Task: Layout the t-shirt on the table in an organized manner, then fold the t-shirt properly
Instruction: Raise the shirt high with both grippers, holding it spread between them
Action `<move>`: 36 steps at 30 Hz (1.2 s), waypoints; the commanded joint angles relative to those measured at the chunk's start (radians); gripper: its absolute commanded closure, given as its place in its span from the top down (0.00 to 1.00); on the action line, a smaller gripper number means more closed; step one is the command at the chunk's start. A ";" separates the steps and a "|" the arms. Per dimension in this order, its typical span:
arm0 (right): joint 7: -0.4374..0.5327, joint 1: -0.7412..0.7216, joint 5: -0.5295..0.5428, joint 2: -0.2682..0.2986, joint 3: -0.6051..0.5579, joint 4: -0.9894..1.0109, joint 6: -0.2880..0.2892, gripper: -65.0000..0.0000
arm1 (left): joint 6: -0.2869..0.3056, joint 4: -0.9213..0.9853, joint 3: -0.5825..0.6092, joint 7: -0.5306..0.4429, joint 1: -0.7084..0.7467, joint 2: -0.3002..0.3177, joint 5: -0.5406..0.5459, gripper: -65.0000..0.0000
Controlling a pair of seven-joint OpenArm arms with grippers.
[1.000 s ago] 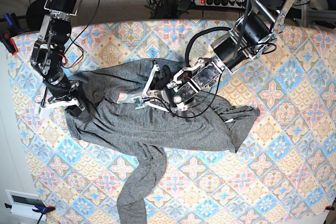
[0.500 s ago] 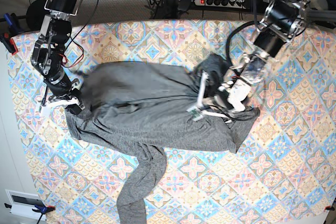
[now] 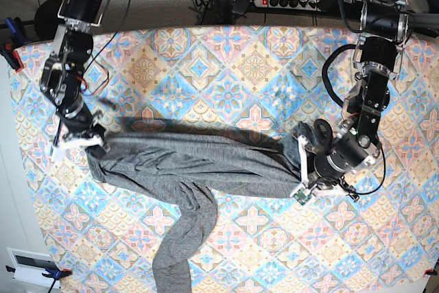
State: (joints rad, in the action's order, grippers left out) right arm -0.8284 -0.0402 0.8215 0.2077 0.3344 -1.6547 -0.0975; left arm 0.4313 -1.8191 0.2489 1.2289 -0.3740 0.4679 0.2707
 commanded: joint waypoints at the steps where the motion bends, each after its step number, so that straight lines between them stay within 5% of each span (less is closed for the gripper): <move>1: 0.027 -0.042 0.017 0.016 0.002 -0.020 0.014 0.00 | -0.007 -0.020 -0.026 -0.024 -0.052 0.005 -0.003 0.00; 12: 0.034 -0.343 0.017 0.020 -0.116 0.116 0.014 0.00 | -0.007 -0.020 -0.070 -0.024 -0.276 -0.002 -0.003 0.00; 24: 0.037 -0.669 0.015 0.023 -0.200 0.301 0.014 0.00 | -0.007 -0.015 -0.066 -0.007 -0.497 -0.142 -0.109 0.00; 36: 0.200 -0.972 0.015 0.089 -0.378 0.598 0.014 0.00 | -0.007 0.220 -0.070 -0.084 -0.747 -0.150 -0.184 0.00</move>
State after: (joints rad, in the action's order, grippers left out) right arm -0.6567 -0.9592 0.8249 0.2913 -0.0429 -1.0405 -0.0986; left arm 0.4335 -1.5948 0.1886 1.1732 -1.0733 0.3145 0.0998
